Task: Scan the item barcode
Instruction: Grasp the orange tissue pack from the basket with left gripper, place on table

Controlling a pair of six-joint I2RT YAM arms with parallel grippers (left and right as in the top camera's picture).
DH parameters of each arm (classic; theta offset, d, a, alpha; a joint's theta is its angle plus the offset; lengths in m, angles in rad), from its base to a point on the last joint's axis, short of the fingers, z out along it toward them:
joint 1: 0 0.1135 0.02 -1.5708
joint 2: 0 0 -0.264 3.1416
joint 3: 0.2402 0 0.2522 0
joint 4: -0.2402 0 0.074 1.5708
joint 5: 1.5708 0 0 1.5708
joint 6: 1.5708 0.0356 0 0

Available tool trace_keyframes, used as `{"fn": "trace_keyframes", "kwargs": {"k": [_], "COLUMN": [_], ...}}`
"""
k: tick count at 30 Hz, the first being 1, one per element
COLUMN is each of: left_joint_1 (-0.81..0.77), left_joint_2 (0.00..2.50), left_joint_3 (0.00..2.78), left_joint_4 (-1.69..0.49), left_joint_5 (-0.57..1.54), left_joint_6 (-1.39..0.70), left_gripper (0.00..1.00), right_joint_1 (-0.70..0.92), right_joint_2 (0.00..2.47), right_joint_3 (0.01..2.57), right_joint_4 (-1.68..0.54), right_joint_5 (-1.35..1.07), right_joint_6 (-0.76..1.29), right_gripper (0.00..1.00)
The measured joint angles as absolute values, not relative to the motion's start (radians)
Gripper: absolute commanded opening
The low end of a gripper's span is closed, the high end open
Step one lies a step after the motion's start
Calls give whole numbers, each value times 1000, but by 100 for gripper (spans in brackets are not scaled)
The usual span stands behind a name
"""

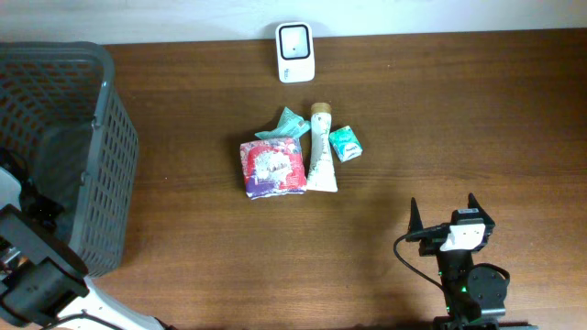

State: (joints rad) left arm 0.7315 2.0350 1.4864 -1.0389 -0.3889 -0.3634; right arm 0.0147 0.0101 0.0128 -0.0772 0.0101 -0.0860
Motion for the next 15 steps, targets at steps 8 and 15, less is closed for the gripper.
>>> {"fn": "trace_keyframes", "kwargs": {"k": [8,15], "left_joint_1": [734,713], "left_joint_2": [1929,1549], "left_joint_3": [1765,1792], "left_joint_4": [-1171,-925], "left_joint_5": [-117,517], "left_joint_6": [-363,-364], "left_gripper": [0,0], "right_joint_1": [15,15], "right_joint_2": [10,10], "right_joint_3": [13,13], "right_joint_4": [-77,-77], "right_joint_5": [10,10], "right_joint_6": [-86,-86], "right_gripper": [99,99]}}
